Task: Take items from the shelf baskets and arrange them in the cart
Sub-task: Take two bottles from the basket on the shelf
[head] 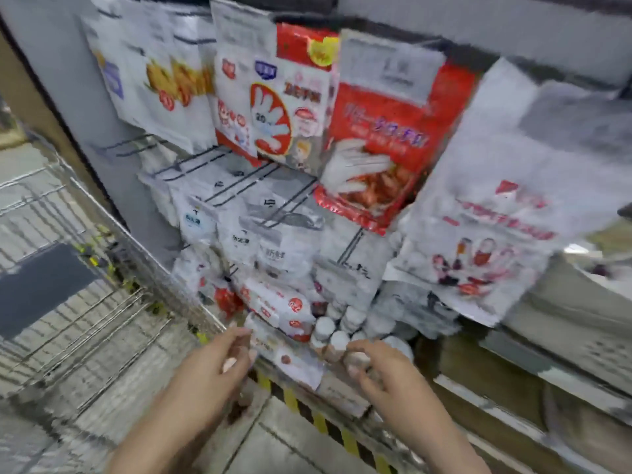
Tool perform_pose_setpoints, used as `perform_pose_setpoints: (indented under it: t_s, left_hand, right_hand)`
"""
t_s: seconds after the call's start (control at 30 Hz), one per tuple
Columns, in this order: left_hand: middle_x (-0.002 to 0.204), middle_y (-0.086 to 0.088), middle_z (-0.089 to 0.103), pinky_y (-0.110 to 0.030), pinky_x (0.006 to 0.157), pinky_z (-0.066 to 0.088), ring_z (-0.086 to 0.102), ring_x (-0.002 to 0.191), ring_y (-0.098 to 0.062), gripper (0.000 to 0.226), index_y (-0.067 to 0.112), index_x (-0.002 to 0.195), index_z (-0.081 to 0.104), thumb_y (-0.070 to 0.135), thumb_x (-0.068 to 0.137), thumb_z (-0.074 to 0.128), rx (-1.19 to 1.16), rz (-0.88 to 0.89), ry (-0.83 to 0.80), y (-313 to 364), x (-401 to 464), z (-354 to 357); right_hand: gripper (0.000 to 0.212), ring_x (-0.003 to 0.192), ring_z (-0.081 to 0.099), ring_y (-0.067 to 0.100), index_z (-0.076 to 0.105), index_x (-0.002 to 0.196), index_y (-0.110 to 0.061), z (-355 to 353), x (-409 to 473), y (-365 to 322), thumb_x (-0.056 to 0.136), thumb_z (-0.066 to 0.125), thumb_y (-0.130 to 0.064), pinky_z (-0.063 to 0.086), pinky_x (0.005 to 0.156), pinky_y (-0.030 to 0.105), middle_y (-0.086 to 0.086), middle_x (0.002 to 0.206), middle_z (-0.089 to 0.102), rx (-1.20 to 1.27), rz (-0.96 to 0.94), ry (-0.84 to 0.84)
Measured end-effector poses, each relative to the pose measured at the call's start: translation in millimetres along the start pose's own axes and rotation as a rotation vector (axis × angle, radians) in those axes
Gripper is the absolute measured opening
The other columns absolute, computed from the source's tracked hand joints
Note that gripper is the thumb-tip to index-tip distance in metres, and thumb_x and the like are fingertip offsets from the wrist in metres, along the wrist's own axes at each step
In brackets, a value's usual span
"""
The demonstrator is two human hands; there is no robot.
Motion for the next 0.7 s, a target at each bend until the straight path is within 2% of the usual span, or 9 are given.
perform_pose_setpoints:
  t_s: [0.1, 0.2, 0.3, 0.43, 0.6, 0.7]
  left_hand:
    - [0.111, 0.02, 0.059, -0.015, 0.085, 0.045, 0.057, 0.099, 0.005, 0.032, 0.036, 0.124, 0.052, 0.031, 0.093, 0.057, 0.051, 0.168, -0.071, 65, -6, 35]
    - [0.116, 0.033, 0.046, -0.006, 0.084, 0.039, 0.046, 0.108, 0.014, 0.029, 0.05, 0.118, 0.042, 0.039, 0.094, 0.054, 0.013, 0.302, -0.208, 132, -19, 77]
    - [0.115, 0.039, 0.044, -0.004, 0.087, 0.038, 0.043, 0.107, 0.02, 0.029, 0.051, 0.122, 0.041, 0.045, 0.094, 0.049, 0.013, 0.402, -0.279, 187, -30, 118]
    - [0.116, 0.037, 0.049, -0.003, 0.084, 0.039, 0.043, 0.109, 0.021, 0.03, 0.048, 0.124, 0.046, 0.047, 0.093, 0.049, -0.001, 0.49, -0.287, 242, -41, 157]
    - [0.11, 0.038, 0.055, 0.003, 0.08, 0.036, 0.044, 0.105, 0.026, 0.025, 0.05, 0.118, 0.048, 0.043, 0.094, 0.051, -0.045, 0.571, -0.285, 295, -42, 175]
    - [0.106, 0.039, 0.059, -0.003, 0.082, 0.041, 0.049, 0.104, 0.021, 0.021, 0.052, 0.11, 0.052, 0.04, 0.092, 0.053, -0.068, 0.604, -0.257, 320, -30, 166]
  right_hand:
    - [0.028, 0.093, 0.046, -0.011, 0.046, 0.127, -0.041, -45, -50, 29, 0.098, 0.044, -0.043, 0.039, 0.077, 0.011, -0.029, 0.111, 0.045, -0.032, 0.007, 0.103]
    - [0.023, 0.104, 0.048, -0.009, 0.044, 0.12, -0.048, -88, -104, 66, 0.097, 0.044, -0.046, 0.04, 0.086, 0.012, -0.033, 0.11, 0.044, -0.036, 0.028, 0.212]
    - [0.021, 0.111, 0.047, -0.008, 0.039, 0.11, -0.053, -125, -152, 99, 0.089, 0.038, -0.056, 0.037, 0.091, 0.011, -0.033, 0.115, 0.047, -0.049, 0.05, 0.31]
    - [0.016, 0.108, 0.05, -0.011, 0.047, 0.103, -0.053, -162, -198, 133, 0.087, 0.046, -0.048, 0.038, 0.091, 0.01, -0.035, 0.109, 0.053, -0.017, 0.059, 0.414]
    - [0.02, 0.108, 0.045, -0.018, 0.047, 0.098, -0.056, -205, -217, 157, 0.082, 0.036, -0.059, 0.036, 0.087, 0.005, -0.038, 0.105, 0.053, -0.031, 0.041, 0.495]
    - [0.022, 0.101, 0.048, -0.018, 0.05, 0.098, -0.056, -229, -211, 166, 0.083, 0.035, -0.06, 0.037, 0.079, 0.005, -0.039, 0.107, 0.053, -0.019, 0.038, 0.569]
Point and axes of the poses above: each hand's wrist, its own x-axis towards the middle knuckle, its own z-axis out of the palm, y = z × x, the point moved 1 cm from there along x, towards the middle knuckle
